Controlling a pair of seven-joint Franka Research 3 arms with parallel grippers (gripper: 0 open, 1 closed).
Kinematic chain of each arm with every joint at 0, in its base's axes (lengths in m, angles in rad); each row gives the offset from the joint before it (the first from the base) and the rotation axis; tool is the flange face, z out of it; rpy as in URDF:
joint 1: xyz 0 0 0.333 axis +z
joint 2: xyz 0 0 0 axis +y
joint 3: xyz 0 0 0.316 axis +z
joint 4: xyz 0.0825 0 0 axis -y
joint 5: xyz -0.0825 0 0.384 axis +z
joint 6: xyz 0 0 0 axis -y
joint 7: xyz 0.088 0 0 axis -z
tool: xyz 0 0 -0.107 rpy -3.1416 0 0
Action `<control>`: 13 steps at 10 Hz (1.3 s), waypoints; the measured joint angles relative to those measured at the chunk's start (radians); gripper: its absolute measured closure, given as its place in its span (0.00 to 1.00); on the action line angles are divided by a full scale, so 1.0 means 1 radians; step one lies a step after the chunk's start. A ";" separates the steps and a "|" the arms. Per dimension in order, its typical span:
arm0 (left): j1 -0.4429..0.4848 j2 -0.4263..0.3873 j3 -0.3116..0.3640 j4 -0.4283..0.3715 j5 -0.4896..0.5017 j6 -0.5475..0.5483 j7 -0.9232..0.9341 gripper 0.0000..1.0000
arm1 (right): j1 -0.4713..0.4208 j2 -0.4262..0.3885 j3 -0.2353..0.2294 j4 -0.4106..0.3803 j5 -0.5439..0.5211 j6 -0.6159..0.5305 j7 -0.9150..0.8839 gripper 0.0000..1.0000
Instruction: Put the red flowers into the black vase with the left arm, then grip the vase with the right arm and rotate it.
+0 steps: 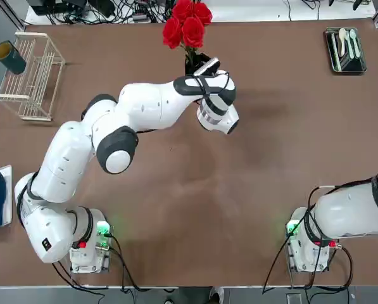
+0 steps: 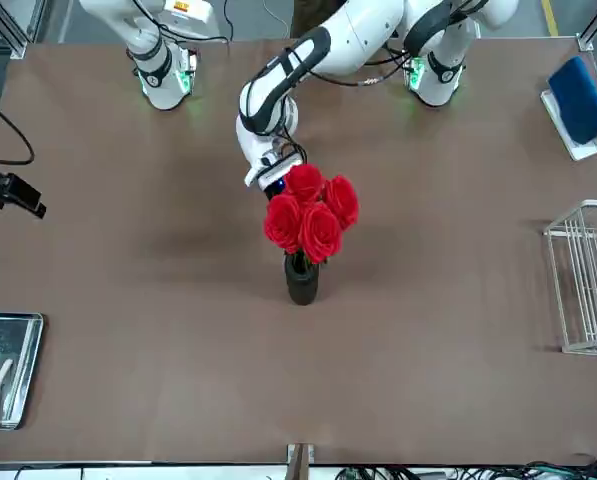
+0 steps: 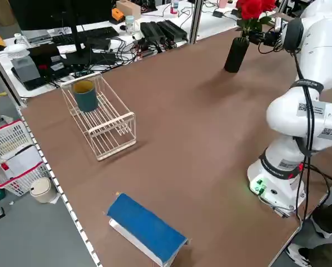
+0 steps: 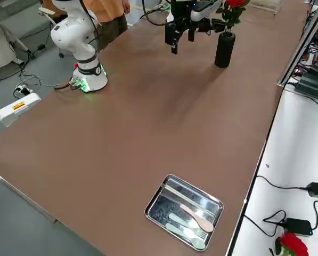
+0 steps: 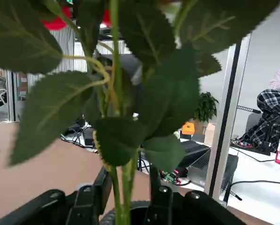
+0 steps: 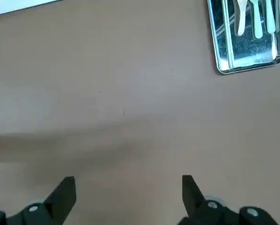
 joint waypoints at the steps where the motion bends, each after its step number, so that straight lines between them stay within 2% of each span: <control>1: 0.000 0.000 0.000 0.000 0.000 0.000 0.000 0.55 | 0.000 0.000 0.000 0.000 0.000 0.000 0.000 0.00; 4: 0.000 0.002 0.000 0.000 0.000 0.000 0.000 0.45 | 0.001 0.000 0.001 0.000 0.000 -0.005 0.000 0.00; 13: 0.000 0.017 0.000 0.001 0.000 0.004 0.000 0.44 | 0.018 0.000 0.008 0.000 0.000 -0.013 0.000 0.00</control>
